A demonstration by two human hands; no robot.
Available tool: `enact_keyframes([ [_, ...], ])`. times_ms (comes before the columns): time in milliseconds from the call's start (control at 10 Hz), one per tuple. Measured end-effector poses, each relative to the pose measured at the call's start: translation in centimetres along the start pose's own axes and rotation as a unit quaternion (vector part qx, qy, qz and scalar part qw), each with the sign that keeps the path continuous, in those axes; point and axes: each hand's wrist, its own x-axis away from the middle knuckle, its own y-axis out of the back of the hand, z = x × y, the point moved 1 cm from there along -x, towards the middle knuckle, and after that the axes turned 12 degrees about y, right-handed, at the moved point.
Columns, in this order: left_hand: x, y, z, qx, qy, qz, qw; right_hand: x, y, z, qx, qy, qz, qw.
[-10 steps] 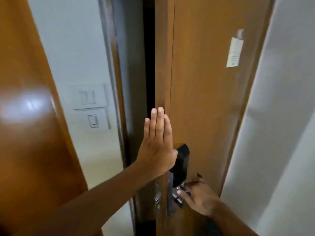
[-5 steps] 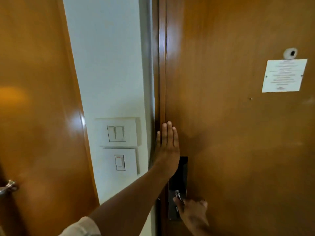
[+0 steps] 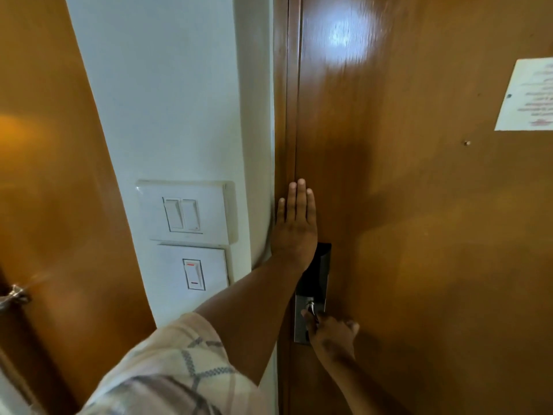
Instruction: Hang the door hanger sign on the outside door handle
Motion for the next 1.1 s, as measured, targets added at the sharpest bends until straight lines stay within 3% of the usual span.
enact_keyframes([
  [600,-1.4,-1.4,-0.4,0.006,0.013,0.001,1.0,-1.5,0.1,-0.2,-0.02,0.008,-0.03,0.999],
  [900,-0.3,0.0,0.2,0.009,0.008,0.057,0.998,-1.9,4.4,-0.8,0.064,0.099,0.047,0.992],
  [1000,-0.4,1.8,0.6,0.02,-0.002,0.088,0.996,-3.4,9.5,-0.7,0.12,0.129,-0.009,0.984],
  [1100,-0.6,4.8,1.0,0.021,-0.032,0.07,0.997,-5.5,16.8,0.9,0.145,0.15,-0.127,0.97],
])
